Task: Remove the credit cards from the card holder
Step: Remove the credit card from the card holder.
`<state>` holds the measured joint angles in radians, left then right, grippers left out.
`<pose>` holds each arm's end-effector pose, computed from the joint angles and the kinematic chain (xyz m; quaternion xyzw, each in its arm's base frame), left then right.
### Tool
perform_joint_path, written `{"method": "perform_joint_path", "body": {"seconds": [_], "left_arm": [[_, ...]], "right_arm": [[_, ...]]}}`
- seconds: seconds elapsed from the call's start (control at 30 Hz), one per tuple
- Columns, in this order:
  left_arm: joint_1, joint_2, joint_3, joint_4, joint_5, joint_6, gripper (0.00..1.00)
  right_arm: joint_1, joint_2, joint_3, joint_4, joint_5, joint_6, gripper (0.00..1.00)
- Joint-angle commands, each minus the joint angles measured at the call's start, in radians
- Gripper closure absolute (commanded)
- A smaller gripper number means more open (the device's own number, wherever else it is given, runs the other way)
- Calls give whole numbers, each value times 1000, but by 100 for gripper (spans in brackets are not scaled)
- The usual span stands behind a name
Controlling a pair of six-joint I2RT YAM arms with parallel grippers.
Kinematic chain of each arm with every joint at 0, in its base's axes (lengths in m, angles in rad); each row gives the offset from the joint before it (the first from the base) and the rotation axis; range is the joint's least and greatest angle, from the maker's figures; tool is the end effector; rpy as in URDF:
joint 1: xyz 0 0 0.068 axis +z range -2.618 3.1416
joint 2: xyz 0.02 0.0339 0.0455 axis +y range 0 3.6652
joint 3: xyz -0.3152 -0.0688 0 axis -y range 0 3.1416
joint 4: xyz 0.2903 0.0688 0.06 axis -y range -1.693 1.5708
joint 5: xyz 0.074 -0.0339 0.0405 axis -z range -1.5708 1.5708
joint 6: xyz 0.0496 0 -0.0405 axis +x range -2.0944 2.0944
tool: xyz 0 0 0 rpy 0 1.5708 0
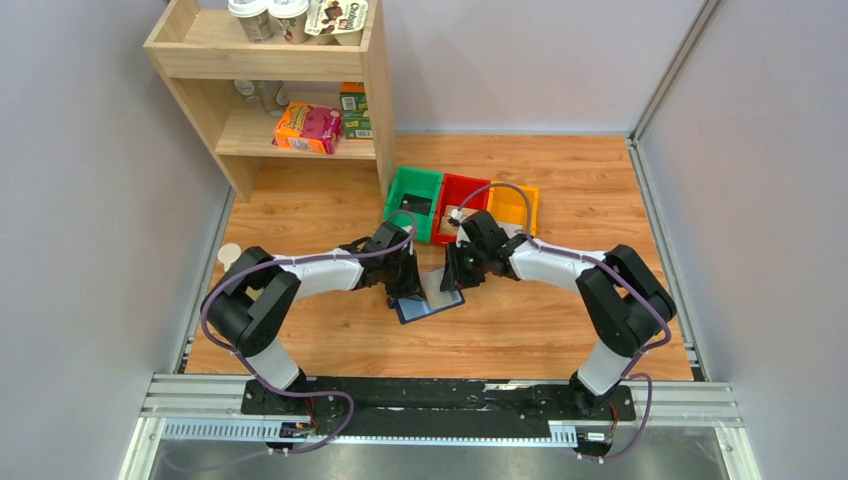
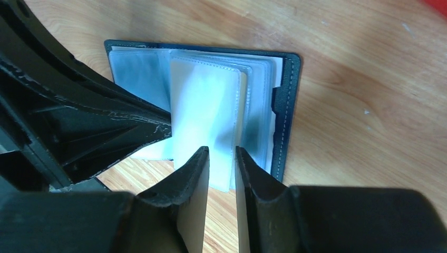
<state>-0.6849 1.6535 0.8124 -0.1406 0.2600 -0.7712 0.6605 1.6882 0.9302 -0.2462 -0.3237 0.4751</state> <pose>0.2646 -0.2326 0.1499 -0.0033 0.9496 -0.2841 0.1323 0.2856 0.2419 0.1684 -0.1326 0.9394 0.2788 0.1494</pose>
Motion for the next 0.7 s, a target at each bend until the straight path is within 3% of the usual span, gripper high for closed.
{"method": "perform_joint_path", "body": {"seconds": [0.0,0.4,0.67], "left_arm": [[-2,29,-5,9,-5,21,87],[-2,20,-18,12,-18,12,87],[-2,-188,-104,65,-100,-39,80]], "right_arm": [[8,2,6,77,-83,19,74],[8,-15,19,77,-121,11,74],[40,4,45,114,-218,28,74]]}}
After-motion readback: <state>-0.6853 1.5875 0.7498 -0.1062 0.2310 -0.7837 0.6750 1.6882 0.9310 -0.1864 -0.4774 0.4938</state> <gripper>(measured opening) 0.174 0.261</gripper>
